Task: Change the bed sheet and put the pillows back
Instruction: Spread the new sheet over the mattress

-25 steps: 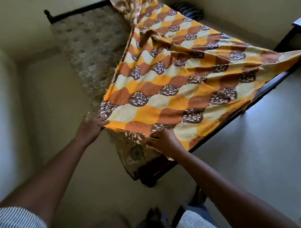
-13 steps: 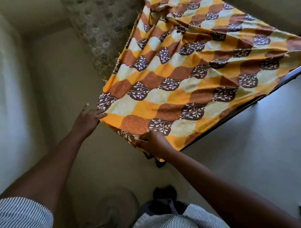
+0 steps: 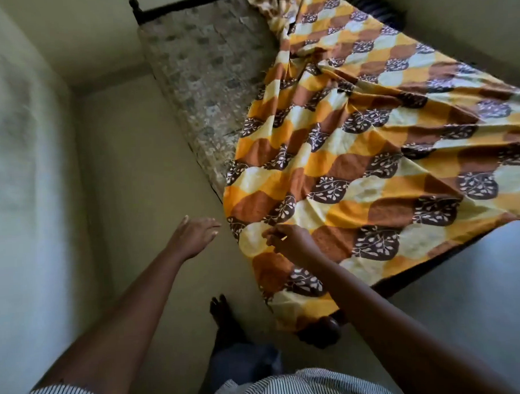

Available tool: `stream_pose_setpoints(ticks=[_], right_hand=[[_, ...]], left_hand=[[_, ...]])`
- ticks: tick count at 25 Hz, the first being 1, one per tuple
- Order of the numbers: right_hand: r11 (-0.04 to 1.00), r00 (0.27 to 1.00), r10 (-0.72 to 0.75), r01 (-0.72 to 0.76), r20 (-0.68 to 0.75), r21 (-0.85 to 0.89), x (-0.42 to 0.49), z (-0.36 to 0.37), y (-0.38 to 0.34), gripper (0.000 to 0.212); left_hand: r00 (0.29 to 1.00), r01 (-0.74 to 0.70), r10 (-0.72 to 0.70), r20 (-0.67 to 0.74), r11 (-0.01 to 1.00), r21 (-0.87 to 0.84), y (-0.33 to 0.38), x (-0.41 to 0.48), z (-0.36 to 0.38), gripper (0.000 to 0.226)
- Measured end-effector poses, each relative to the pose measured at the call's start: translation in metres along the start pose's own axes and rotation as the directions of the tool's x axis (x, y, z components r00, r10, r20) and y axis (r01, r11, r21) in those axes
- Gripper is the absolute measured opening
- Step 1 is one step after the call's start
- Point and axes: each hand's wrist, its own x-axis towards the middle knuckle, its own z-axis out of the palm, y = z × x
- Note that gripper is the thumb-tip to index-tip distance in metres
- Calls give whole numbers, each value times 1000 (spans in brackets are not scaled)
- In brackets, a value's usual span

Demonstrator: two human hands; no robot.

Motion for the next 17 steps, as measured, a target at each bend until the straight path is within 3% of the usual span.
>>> stream_pose_setpoints(ticks=[3,7,10,13,17], right_hand=[[997,998,50,-47,-39,62,65,11,-32,19],[946,976,207,-180,-74,269,150,24,-78,21],[938,962,248,-208,-116,276,209,40,-106,21],[919,938,287,-212,-194,333,257,49,-114,22],[821,851,425,-219,-310,527,319,38,-117,20]], left_hand=[[1000,-10,10,3,995,-97,-47,47,-21,33],[1000,-27,26,-8,978,-208,-104,100,-54,32],[999,-39,35,-17,963,-266,-140,146,-76,31],[996,-87,90,-4,961,-262,-156,191,-92,32],[982,-169,183,44,961,-220,-171,262,-109,31]])
